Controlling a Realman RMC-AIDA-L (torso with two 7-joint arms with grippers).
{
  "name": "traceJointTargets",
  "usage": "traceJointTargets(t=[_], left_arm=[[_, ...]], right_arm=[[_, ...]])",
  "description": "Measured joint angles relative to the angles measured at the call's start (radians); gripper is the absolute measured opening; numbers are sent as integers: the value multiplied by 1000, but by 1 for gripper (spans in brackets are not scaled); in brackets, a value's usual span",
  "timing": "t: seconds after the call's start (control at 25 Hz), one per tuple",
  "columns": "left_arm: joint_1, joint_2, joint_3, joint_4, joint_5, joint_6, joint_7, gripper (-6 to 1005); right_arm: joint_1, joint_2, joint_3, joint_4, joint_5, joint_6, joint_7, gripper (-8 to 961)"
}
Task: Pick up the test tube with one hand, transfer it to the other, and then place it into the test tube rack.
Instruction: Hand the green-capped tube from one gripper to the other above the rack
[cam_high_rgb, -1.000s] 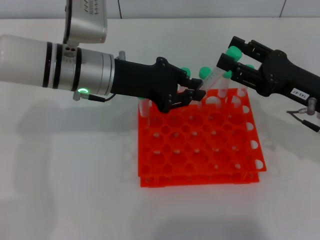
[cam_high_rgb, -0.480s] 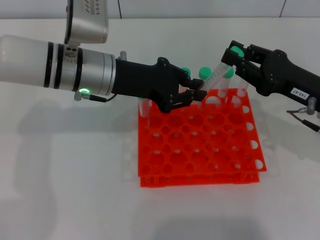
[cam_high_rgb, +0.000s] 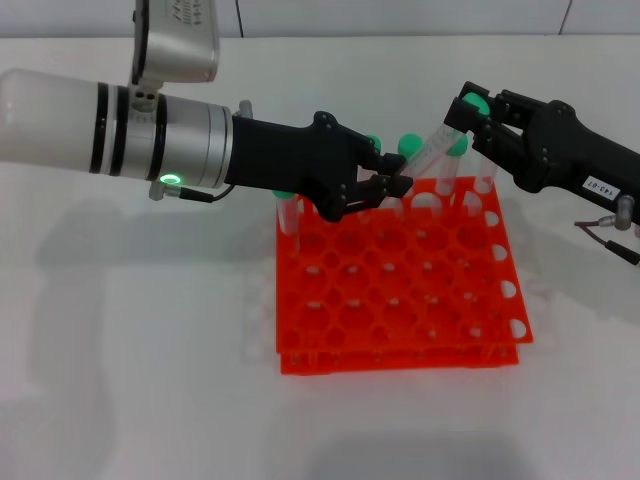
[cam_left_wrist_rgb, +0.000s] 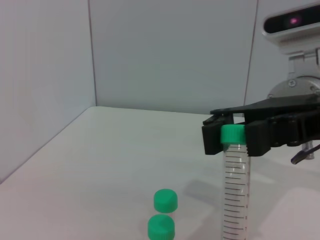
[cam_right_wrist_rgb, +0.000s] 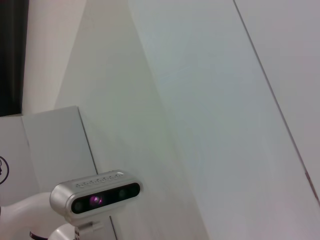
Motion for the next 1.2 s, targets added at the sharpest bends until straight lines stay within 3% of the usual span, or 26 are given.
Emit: traceJointTargets(t=[0.52,0.68,0.84,1.04,1.2], left_arm=[[-1,-4,8,9,-1,0,-102,246],[3,-4,10,66,-2,57,-188,503],[33,-3,11,211,5,150,-358,676],[135,-2,11,526,9,284,-582,884],[231,7,10,782,20,338,-775,884]], right_arm=[[-1,0,1,0,-1,0,3,257],[-1,0,1,-3,-1,0,3,258],[-3,-3,1,-8,-1,-2,3,258],[2,-9,0,-11,-6,0,5,258],[3,-14,-8,-27,-10,1,24,258]])
